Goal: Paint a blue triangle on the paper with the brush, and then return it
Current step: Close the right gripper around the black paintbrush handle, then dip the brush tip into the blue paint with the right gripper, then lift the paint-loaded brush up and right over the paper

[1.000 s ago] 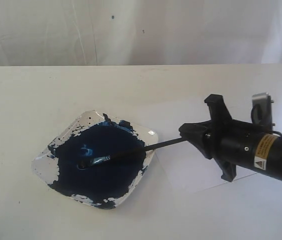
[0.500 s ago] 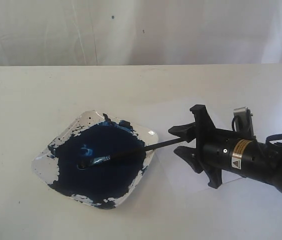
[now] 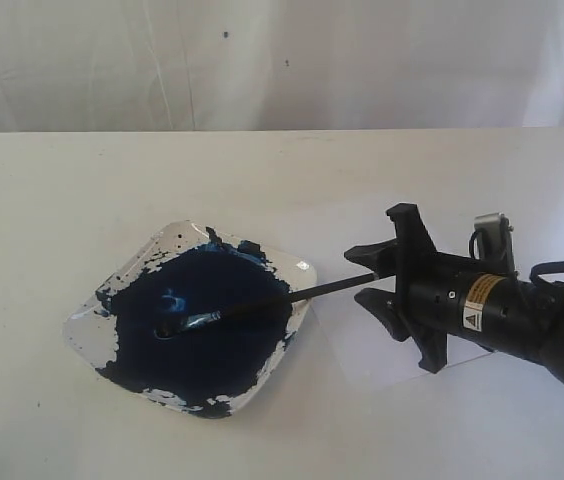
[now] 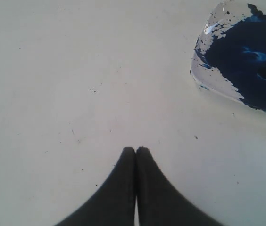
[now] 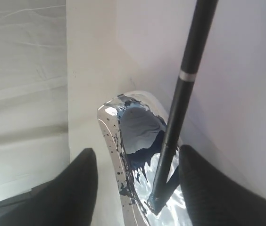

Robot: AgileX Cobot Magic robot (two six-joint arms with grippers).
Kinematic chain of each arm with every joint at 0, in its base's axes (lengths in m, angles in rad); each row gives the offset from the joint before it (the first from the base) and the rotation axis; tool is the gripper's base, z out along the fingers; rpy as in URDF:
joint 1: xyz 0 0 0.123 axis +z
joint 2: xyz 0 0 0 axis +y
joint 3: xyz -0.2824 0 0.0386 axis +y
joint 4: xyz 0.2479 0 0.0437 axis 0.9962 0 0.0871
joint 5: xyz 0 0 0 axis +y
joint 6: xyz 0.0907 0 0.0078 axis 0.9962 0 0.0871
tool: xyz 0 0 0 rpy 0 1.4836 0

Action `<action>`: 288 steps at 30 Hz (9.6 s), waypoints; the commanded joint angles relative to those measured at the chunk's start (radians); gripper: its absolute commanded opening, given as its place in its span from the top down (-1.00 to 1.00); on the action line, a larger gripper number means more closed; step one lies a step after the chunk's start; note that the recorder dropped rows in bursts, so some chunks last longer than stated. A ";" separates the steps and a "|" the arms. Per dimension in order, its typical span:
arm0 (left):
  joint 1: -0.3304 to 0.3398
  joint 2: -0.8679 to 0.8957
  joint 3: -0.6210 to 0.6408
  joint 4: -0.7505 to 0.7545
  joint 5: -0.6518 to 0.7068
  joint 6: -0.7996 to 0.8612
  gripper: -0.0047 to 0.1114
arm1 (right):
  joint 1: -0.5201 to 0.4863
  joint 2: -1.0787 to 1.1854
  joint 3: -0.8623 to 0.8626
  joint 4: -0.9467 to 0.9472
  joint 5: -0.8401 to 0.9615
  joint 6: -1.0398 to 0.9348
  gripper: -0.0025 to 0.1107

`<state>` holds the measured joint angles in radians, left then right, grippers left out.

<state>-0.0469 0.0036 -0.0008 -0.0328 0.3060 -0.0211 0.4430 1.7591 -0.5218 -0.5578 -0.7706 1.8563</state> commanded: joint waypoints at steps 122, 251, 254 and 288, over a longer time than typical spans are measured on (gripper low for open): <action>-0.005 -0.004 0.001 0.001 0.027 0.000 0.92 | 0.044 0.237 -0.190 0.167 0.068 0.010 0.49; -0.005 -0.004 0.001 0.001 0.027 0.000 0.92 | 0.204 -0.205 -0.627 -1.077 0.245 -0.301 0.96; -0.005 -0.004 0.001 0.001 0.027 0.000 0.92 | 0.200 -0.243 -0.627 -1.077 0.247 -0.304 0.96; -0.005 -0.004 0.001 0.097 -0.278 0.175 0.92 | -0.567 -0.446 -0.521 -1.114 -0.286 -0.201 0.96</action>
<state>-0.0469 0.0036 -0.0008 0.0660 0.1258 0.1472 -0.1184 1.3187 -1.0445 -1.6974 -1.0571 1.6644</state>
